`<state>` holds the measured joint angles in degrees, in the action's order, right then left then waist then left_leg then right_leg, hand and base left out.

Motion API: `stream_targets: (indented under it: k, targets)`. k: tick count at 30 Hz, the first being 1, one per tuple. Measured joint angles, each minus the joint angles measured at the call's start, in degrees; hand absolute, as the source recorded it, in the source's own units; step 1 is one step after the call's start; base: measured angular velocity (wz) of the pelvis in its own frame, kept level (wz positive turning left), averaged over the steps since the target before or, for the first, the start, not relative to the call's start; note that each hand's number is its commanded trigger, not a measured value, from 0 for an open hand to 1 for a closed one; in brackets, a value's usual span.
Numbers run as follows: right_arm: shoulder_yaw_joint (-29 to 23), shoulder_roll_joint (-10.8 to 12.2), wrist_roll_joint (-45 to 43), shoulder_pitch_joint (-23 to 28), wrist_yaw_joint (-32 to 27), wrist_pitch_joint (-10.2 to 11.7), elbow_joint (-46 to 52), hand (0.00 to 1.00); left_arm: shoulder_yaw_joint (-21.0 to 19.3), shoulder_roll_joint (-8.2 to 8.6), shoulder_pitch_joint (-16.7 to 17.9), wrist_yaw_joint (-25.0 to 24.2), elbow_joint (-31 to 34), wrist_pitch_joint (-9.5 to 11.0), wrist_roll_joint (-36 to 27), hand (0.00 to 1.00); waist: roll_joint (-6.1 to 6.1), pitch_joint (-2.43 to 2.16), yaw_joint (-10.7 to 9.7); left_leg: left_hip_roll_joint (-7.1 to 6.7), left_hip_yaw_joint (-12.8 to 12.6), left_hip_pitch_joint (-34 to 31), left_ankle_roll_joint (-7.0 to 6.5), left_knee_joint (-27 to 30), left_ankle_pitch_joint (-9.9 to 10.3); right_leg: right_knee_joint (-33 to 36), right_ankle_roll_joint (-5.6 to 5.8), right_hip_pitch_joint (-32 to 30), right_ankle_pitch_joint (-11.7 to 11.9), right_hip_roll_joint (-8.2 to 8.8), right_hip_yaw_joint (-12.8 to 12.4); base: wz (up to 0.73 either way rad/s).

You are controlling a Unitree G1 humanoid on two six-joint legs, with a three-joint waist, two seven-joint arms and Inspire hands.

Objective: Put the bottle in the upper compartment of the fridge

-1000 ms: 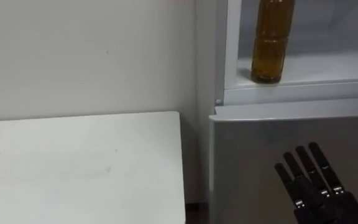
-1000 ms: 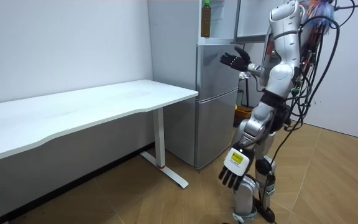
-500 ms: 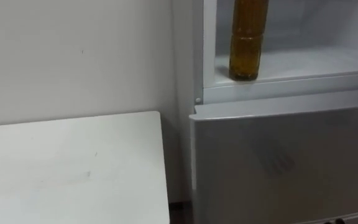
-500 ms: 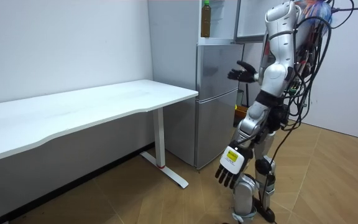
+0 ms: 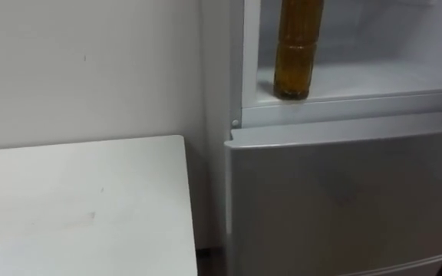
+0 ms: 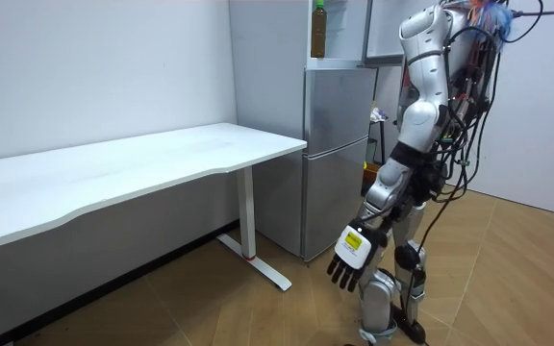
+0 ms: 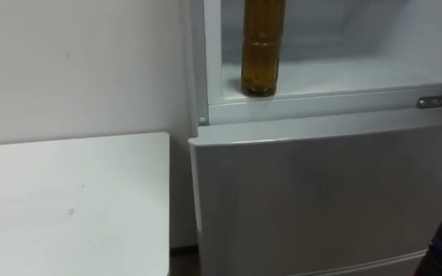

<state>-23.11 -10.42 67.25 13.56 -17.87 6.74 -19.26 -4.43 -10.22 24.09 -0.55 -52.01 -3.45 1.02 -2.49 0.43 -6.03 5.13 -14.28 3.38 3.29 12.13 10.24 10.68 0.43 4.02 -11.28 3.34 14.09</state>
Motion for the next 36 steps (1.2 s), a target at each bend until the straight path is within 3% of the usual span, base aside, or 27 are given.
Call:
stream_targets:
  k: [7, 13, 18, 24, 28, 36]
  targets:
    - [-5.0, -2.2, -15.8, -0.4, -18.1, 2.5, 9.3, 0.0, -2.2, -0.11, -0.2, 0.6, 0.0, 0.0, 1.2, 0.0, -0.64, 0.01, -1.4, -0.01, -0.2, 0.2, 0.0, -0.8, 0.0, 0.3, 0.11, -0.2, -0.1, -0.05, 0.0, 0.02]
    - [-7.5, -4.8, -28.4, -2.7, -27.5, 2.9, 15.3, 0.0, -2.2, -0.07, -0.6, 1.6, 0.4, 0.2, 2.1, 0.0, -0.74, 0.01, -1.8, -0.04, -0.7, 0.6, -0.01, -1.0, 0.0, 1.4, 0.1, -0.8, -0.4, 0.02, -0.7, -0.05]
    - [-8.5, -7.5, -32.1, -2.8, -31.5, 3.2, 20.8, 0.0, -2.2, -0.06, -0.5, 2.2, 0.3, 0.5, 2.0, 0.0, -0.9, 0.04, -1.7, -0.17, -0.8, 1.0, -0.02, -1.9, 0.0, 1.3, 0.2, -1.0, -0.5, 0.0, -1.0, -0.02]
    - [-8.7, -10.7, -36.9, -5.9, -34.8, 5.2, 23.3, 0.0, -2.2, -0.48, -1.0, 2.7, -2.4, 2.9, 1.3, 0.0, -1.8, 0.1, -1.4, -0.24, -0.8, 1.0, -0.02, -1.9, 0.0, 1.1, 0.24, -1.0, -0.5, 0.0, -1.0, 0.0]
    - [-8.7, -10.7, -42.2, -7.5, -36.0, 6.4, 25.3, 0.0, -2.1, -0.24, -1.3, 2.8, -3.5, 3.9, 0.8, 0.0, -1.92, 0.09, -1.2, -0.29, -0.8, 0.9, -0.01, -1.9, 0.0, 1.0, 0.27, -1.0, -0.5, -0.01, -1.1, 0.0]
    - [-8.7, -10.8, -43.0, -8.4, -35.7, 7.0, 28.3, 0.0, -2.0, 0.41, -1.2, 2.4, -3.4, 4.0, 0.8, 0.0, -1.02, -0.33, -1.1, -0.33, -0.8, 1.2, -0.01, -2.0, 0.0, 1.2, 0.26, -0.8, -0.5, 0.0, -1.4, -0.01]
